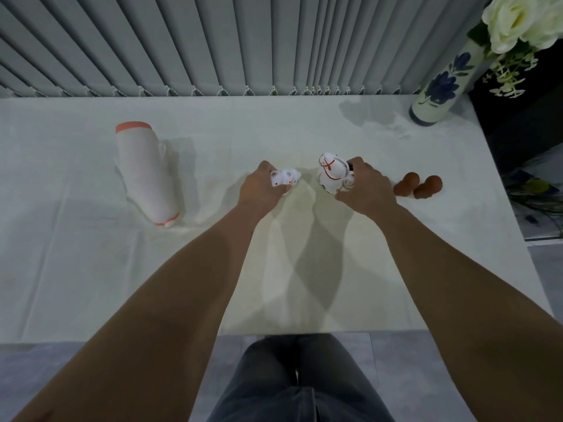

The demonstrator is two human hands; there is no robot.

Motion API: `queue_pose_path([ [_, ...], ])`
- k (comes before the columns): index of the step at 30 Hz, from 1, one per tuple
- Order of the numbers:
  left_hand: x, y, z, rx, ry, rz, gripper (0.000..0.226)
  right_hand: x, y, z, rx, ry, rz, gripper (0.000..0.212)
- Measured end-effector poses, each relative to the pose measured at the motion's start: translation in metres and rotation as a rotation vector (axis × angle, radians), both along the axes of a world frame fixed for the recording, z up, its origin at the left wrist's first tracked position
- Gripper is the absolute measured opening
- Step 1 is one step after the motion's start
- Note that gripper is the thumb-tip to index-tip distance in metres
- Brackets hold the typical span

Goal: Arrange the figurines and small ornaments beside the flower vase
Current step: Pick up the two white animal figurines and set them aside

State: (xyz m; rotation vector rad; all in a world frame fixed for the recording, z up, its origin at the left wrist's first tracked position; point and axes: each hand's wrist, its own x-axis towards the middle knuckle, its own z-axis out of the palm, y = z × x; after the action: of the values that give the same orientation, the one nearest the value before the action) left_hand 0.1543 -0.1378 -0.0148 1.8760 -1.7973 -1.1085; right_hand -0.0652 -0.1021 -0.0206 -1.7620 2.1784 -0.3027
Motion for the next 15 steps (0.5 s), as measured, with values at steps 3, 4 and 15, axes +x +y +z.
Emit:
queue_pose_path([
  [3,-0.01,-0.003,-0.002,-0.004,0.009,-0.005,0.034,-0.014,-0.003,0.003,0.009,0.063,0.01,0.039],
  [4,-0.015,-0.004,-0.002,-0.006,0.007,-0.019,0.036,-0.019,-0.005,0.003,0.001,0.098,0.016,0.037],
  [15,-0.06,-0.013,-0.006,-0.089,-0.087,-0.177,0.03,-0.052,-0.015,-0.002,-0.04,0.174,0.134,0.031],
])
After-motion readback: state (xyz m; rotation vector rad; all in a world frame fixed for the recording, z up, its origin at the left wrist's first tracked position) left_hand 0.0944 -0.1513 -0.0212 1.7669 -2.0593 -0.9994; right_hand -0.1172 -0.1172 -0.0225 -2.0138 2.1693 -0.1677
